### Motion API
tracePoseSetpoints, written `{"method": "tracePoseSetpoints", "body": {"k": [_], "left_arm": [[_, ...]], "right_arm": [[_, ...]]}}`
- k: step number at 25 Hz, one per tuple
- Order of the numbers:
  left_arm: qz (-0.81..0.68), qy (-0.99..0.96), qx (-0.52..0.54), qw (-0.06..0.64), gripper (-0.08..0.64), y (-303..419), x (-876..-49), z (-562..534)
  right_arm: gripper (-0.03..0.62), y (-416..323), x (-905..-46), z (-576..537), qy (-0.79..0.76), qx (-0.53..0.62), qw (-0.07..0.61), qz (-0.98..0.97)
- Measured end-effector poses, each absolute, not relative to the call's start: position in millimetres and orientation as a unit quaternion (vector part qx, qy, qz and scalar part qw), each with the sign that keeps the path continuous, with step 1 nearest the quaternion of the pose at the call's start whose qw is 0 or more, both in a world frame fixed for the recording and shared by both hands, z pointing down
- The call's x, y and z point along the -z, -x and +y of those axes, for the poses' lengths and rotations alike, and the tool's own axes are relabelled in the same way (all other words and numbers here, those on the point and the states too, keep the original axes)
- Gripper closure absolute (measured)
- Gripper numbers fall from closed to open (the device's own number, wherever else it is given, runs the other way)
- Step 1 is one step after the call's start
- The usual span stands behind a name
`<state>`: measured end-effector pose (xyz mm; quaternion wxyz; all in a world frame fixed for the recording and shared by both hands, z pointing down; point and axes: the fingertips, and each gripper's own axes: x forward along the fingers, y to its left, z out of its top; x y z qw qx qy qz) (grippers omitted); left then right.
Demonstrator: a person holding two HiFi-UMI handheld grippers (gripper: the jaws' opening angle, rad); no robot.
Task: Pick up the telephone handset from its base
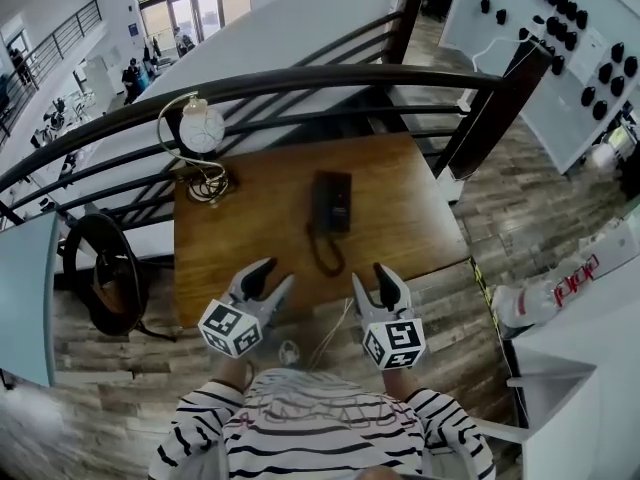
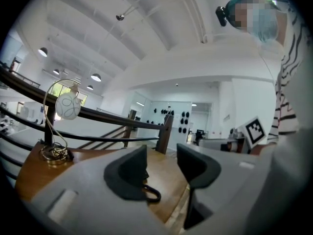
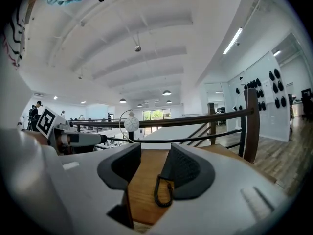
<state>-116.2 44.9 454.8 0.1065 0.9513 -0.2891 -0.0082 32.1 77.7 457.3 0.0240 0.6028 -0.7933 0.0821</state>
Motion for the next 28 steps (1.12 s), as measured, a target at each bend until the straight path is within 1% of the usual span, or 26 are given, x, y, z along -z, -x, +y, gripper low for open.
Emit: {"method": "tracePoseSetpoints", "body": {"k": [6, 13, 21, 28], "left_arm": [[-0.265, -0.958, -0.005, 0.109, 0.362, 124.8, -453.0, -15.0], [-0.247, -0.961, -0.008, 0.12, 0.36, 126.9, -461.2, -64.7], [-0.241, -0.961, -0.015, 0.134, 0.36, 96.4, -476.2, -104.5], [-0.27, -0.951, -0.009, 0.149, 0.36, 58.9, -491.1, -154.4]], "right_arm": [[0.414, -19.7, -457.4, 21.1, -0.62, -0.085, 0.02, -0.78], [0.414, -17.3, -465.5, -15.0, -0.639, -0.092, 0.026, -0.763], [0.414, -47.6, -479.4, -56.3, -0.638, -0.102, 0.035, -0.762], [0.416, -84.9, -496.5, -112.4, -0.61, -0.109, 0.057, -0.783]]}}
